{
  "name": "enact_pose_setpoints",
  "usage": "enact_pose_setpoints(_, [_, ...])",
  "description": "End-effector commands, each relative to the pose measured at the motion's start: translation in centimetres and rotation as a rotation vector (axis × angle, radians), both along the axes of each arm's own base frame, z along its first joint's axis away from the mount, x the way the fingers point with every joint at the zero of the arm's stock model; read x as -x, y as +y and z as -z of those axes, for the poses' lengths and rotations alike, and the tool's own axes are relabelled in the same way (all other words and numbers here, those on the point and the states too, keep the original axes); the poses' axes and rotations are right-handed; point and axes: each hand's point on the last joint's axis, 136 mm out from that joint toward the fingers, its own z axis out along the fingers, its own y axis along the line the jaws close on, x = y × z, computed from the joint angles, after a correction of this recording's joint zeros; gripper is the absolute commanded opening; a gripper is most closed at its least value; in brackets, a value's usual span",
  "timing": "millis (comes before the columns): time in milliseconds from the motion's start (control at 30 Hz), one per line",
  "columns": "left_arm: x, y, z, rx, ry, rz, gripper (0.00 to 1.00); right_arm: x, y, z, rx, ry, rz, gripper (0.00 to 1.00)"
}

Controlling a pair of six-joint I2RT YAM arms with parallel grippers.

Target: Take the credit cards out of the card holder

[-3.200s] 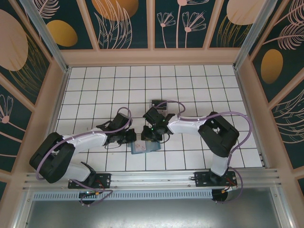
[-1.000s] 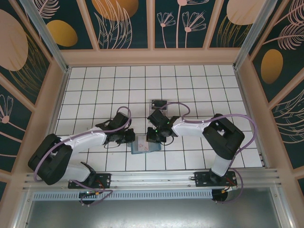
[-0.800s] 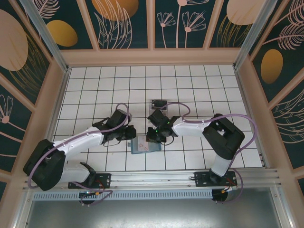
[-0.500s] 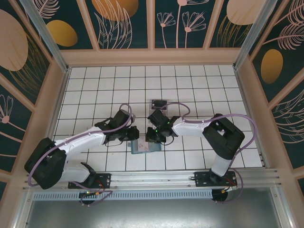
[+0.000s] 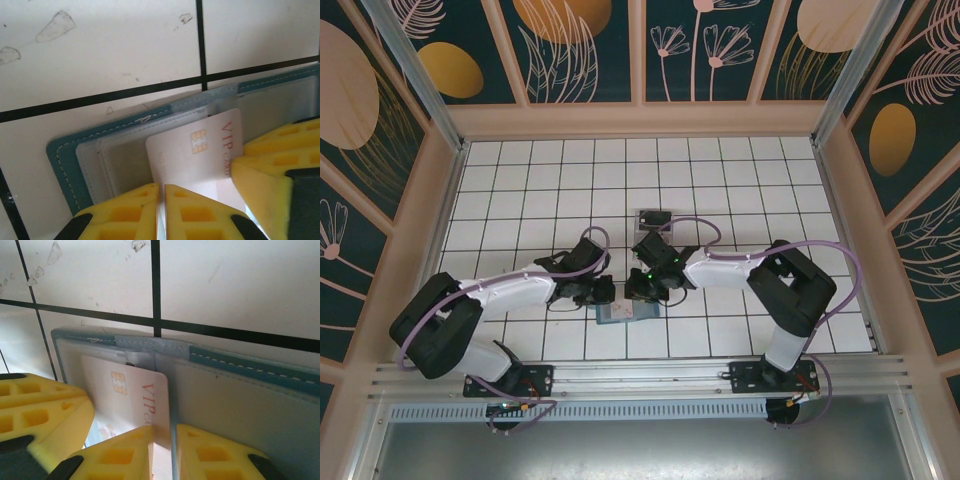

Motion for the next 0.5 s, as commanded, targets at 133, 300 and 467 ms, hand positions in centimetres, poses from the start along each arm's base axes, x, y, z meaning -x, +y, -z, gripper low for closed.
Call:
enact_pose_setpoints(133, [0.9,1.2,2.1,-0.07,0.029,0.014,0.14,0.1,-0.3,-0.2,-0.059,0.013,0.014,0.21])
enact_pose_setpoints(300, [1.2,1.6,2.9,-0.093,0.044,0.018,0.14,0.4,0.1,-0.6,-0.134,0.022,0.001,0.22])
enact_pose_setpoints(467, [1.5,1.7,3.4,-0.1,0.063,0.024,0.14,0.8,0.4,-0.7,-0.164,0.038,-0.014,0.23])
